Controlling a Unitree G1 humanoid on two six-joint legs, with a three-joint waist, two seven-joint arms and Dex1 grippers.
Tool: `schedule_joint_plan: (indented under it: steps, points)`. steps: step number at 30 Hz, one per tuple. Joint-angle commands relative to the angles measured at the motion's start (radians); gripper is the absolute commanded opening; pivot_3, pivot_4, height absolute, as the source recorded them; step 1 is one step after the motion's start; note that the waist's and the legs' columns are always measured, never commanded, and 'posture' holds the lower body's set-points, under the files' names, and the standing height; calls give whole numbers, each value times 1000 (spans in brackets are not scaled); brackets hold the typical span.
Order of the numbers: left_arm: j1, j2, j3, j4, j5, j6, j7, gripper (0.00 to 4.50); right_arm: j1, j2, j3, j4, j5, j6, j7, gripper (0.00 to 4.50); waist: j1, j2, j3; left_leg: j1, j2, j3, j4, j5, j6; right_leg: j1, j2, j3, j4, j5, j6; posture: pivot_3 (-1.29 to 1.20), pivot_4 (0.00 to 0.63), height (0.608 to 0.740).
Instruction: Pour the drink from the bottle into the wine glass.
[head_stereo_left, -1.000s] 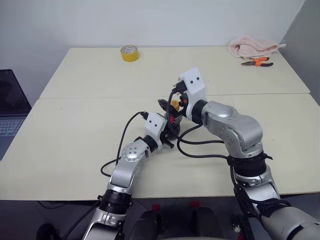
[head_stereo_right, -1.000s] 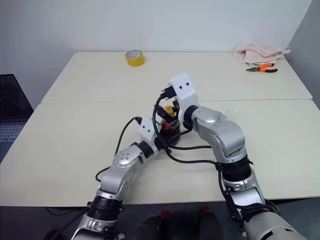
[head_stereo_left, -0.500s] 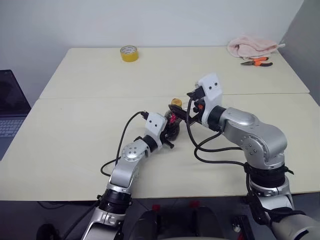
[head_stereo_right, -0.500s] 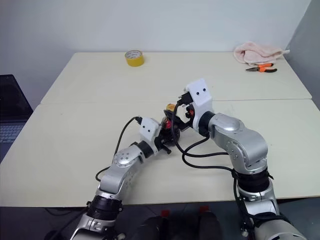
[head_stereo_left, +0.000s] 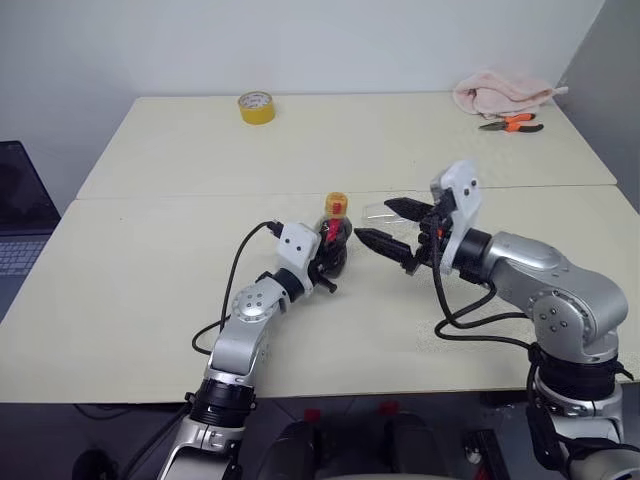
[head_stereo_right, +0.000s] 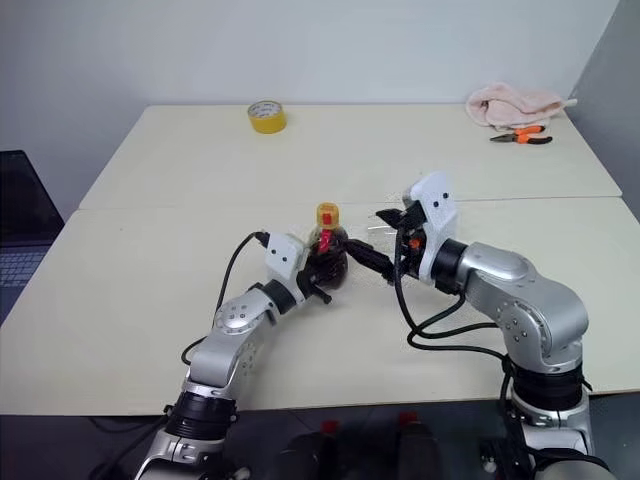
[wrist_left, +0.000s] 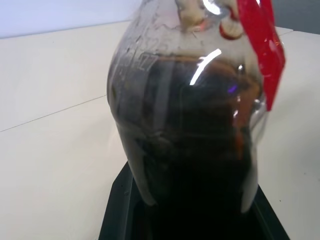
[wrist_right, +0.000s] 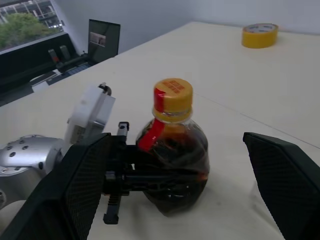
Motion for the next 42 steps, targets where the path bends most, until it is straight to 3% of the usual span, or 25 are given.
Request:
schedule_joint_plan:
  steps: [1, 19, 42]
  points:
    - [-13, -6, 4, -31, -3, -36, 1, 770, -80, 54, 19, -4, 3, -23, -54, 4500, -3, 0, 0, 0, 0, 0, 0, 0, 0, 0, 0, 0, 0, 0, 0, 0, 150, 740]
    - [-10, -18, -5, -29, 7, -46, 6, 769, -221, 187, 163, 236, -155, -94, -156, 4500, -5, 0, 0, 0, 0, -1, 0, 0, 0, 0, 0, 0, 0, 0, 0, 0, 150, 740]
    - [-7, -17, -3, -27, 9, -48, 13, 757, -312, 293, 111, 436, -257, -133, -220, 4500, -8, 0, 0, 0, 0, -1, 0, 0, 0, -1, 0, 0, 1, 0, 0, 0, 150, 740]
